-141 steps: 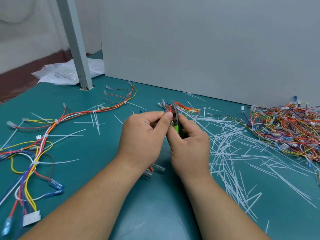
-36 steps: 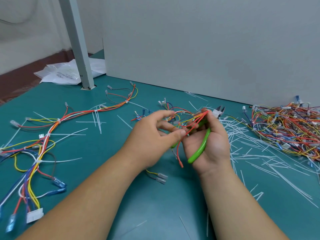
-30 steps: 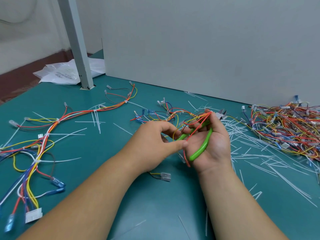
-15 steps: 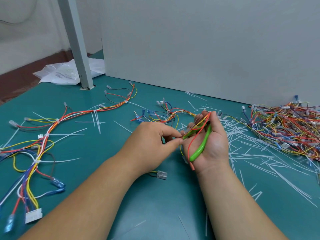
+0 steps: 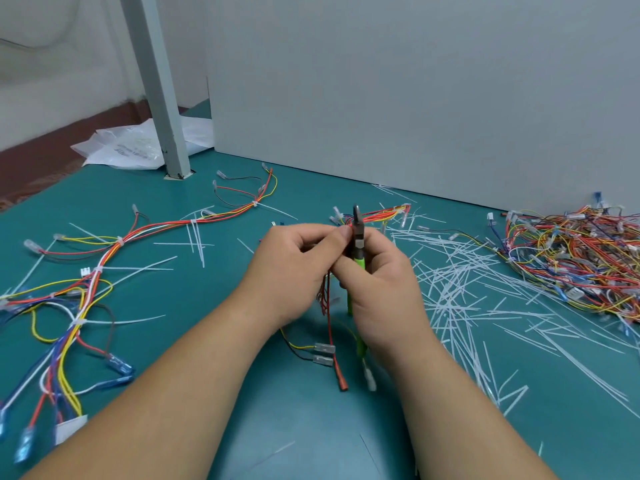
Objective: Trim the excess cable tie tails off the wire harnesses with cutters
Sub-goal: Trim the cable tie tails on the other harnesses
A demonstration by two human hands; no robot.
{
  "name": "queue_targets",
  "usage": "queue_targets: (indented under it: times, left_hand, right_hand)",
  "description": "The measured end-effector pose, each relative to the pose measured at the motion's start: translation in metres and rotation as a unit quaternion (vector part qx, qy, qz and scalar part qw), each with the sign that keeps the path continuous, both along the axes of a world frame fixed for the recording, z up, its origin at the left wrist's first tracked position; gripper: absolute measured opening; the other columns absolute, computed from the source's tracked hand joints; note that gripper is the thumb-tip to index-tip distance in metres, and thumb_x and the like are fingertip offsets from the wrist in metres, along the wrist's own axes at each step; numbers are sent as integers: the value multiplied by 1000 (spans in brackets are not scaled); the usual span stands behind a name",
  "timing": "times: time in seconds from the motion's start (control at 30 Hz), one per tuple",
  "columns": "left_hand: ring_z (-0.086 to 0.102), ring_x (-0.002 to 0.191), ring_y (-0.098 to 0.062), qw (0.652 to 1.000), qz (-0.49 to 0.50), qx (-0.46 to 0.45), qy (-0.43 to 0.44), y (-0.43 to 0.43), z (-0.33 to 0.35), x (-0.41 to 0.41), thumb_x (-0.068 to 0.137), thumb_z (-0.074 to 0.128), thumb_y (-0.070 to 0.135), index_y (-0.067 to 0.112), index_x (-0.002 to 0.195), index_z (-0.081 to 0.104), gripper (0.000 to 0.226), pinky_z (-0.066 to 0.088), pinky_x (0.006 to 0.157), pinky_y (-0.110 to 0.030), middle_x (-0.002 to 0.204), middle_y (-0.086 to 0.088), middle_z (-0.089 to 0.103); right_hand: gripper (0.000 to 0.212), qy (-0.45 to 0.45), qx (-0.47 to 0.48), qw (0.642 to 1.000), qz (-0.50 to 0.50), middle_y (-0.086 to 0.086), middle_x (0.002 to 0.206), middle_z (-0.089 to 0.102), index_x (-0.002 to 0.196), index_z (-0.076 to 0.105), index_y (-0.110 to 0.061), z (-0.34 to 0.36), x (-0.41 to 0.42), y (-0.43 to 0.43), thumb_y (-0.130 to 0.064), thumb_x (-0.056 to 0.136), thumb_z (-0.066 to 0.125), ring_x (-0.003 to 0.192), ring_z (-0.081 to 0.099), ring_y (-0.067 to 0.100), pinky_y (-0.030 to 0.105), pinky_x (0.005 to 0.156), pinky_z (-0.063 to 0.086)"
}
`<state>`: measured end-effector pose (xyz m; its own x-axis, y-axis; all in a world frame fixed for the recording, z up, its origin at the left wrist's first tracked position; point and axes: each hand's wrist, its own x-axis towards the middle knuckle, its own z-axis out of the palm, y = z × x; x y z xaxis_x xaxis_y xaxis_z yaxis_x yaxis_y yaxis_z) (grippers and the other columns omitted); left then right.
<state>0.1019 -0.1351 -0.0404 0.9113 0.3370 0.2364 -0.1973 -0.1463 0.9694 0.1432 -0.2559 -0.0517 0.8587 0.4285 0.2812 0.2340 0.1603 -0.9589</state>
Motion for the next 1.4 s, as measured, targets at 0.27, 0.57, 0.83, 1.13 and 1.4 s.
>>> queue_targets:
  times: [0.27,0.57,0.83,1.13,1.4]
  left_hand:
    - [74,77,-13,996,43,-76,-15,1,-1,4,97,61,-2,17,93,76,24,55,72,-18,88,0,80]
    - [71,68,-9,991,48,-125,-18,1,0,4,95,68,8,22,97,68,15,51,56,-17,87,1,80]
    - [72,69,-11,999,-13,-37,-30,-9,-7,1,85,79,4,16,99,71,20,54,67,-17,77,-2,76]
    - [68,74,-8,981,-3,188,40,-1,-16,-1,81,82,25,35,92,73,18,56,76,-29,78,10,72]
    - [47,38,1,959,-63,263,89,4,-11,-6,90,72,31,23,75,68,18,36,40,-11,56,14,57]
  right_hand:
    - [14,15,8,999,-49,-11,70,71,87,76,-21,2,0,1,-17,84,64,63,57,-1,13,64,46]
    - [26,332,189,918,-104,-4,92,80,117,69,-15,0,29,-11,-36,104,58,63,57,8,28,59,43]
    - [8,284,201,937,-30,-1,79,61,104,62,-18,-1,28,-10,-19,98,66,63,47,11,32,64,40]
    - [13,314,367,875,15,-10,83,62,101,64,-22,6,37,-22,-16,101,52,60,50,7,30,63,38]
    - [16,338,418,843,-27,-11,80,67,99,63,-25,1,49,-29,-22,106,49,56,50,8,29,62,38]
